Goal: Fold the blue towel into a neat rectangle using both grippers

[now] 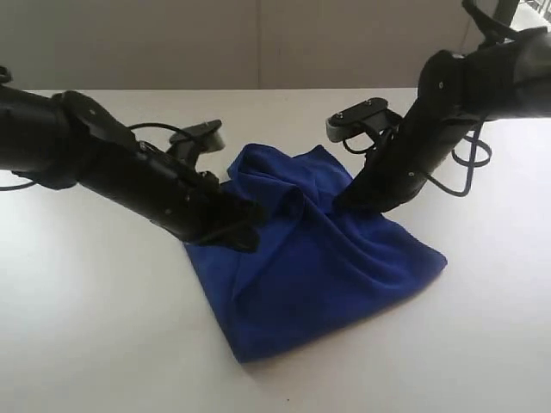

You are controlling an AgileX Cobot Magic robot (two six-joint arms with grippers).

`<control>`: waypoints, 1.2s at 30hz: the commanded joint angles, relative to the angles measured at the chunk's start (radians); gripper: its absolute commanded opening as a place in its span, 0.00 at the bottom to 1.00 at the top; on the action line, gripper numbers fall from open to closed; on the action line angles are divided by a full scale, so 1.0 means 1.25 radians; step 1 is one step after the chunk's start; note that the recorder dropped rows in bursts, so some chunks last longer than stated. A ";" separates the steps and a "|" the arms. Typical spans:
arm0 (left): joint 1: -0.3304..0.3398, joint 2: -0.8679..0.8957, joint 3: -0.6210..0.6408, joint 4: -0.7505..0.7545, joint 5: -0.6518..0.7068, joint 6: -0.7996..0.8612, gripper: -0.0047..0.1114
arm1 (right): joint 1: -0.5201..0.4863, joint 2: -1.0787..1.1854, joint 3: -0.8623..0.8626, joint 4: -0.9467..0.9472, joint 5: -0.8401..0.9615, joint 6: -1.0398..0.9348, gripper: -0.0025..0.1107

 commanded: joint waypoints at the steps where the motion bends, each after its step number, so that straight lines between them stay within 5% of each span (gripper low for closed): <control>1: -0.009 0.046 -0.006 0.031 0.015 0.005 0.04 | 0.000 0.012 0.030 -0.009 -0.027 -0.015 0.02; 10: -0.009 0.114 -0.006 0.046 0.017 0.010 0.04 | 0.000 0.013 0.113 -0.012 -0.176 -0.049 0.02; 23: -0.004 0.133 -0.007 0.133 -0.014 0.009 0.04 | 0.000 0.022 0.150 -0.037 -0.076 0.071 0.02; 36: 0.087 0.133 -0.008 0.156 0.037 0.030 0.04 | 0.000 0.015 0.171 -0.041 -0.002 0.234 0.02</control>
